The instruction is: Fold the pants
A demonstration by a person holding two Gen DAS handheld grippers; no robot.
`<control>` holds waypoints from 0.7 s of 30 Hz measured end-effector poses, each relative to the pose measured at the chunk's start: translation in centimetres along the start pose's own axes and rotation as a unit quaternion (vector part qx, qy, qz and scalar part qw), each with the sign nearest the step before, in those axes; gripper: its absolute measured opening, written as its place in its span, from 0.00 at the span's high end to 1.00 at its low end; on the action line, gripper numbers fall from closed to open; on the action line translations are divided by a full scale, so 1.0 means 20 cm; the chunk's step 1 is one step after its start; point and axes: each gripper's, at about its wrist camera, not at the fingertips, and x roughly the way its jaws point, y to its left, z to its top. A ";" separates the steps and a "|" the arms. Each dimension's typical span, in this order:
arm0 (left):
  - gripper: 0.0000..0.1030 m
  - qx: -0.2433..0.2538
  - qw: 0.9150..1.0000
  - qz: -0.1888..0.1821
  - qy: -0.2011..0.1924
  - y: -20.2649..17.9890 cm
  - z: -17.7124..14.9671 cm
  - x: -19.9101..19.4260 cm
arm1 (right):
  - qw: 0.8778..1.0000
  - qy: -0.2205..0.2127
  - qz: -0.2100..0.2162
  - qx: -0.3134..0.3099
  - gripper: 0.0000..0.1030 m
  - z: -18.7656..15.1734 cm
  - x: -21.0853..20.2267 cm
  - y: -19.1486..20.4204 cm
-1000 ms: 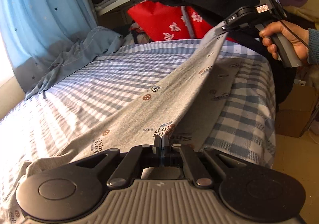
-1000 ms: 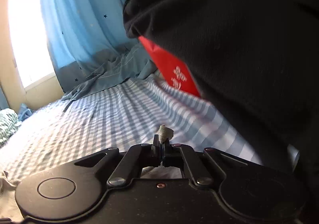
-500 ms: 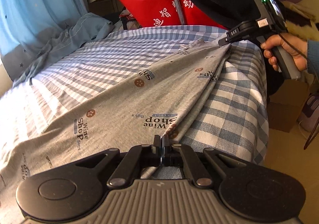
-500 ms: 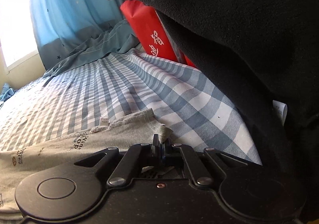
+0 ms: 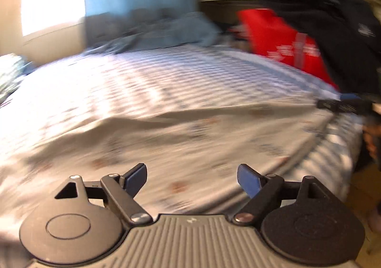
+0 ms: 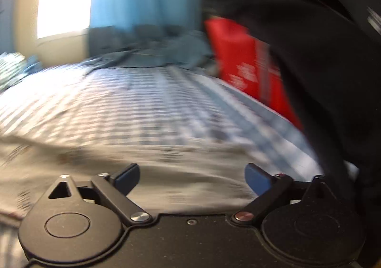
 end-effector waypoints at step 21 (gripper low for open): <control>0.00 -0.166 0.976 0.142 0.011 0.80 -0.26 -0.31 | 0.981 -0.013 0.131 -0.140 0.01 -0.05 -0.11 0.80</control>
